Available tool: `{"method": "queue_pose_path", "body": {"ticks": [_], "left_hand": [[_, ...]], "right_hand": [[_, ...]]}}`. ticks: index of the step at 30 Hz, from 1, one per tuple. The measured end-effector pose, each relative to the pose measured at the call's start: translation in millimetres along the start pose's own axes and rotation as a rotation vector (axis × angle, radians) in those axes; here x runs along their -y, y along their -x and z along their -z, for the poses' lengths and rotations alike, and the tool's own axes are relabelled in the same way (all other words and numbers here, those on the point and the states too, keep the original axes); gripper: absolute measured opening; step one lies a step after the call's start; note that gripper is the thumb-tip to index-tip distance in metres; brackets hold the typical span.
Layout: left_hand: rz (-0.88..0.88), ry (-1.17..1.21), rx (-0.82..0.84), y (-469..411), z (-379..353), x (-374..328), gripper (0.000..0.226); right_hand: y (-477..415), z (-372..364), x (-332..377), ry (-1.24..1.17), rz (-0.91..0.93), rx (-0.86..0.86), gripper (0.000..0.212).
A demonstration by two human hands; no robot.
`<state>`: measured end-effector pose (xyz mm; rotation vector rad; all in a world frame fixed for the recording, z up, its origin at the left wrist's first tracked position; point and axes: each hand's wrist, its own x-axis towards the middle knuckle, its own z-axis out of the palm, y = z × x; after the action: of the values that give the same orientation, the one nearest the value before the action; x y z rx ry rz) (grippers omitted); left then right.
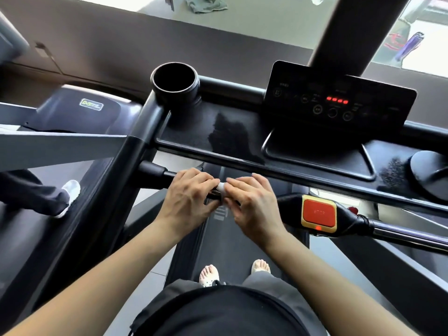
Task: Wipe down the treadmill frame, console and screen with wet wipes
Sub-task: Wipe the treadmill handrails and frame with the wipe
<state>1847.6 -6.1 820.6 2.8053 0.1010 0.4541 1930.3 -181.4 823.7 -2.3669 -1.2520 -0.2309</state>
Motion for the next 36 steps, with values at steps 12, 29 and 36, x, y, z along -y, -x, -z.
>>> {"method": "queue_pose_path", "body": {"ticks": [12,29,36], "left_hand": [[0.089,0.036,0.000,6.9,-2.7,-9.5,0.043],[0.956,1.062,-0.210,8.0,2.2,-130.5,0.005],[1.046,1.277,-0.366,15.2,1.5,-160.9,0.016]], "right_hand": [[6.8,11.9,-16.4,0.061,0.072,0.043,0.028],[-18.0,51.8,-61.7,-0.600,0.031,0.430,0.009],[-36.9,79.9,-80.6,-1.327,-0.414,1.045,0.038]]}}
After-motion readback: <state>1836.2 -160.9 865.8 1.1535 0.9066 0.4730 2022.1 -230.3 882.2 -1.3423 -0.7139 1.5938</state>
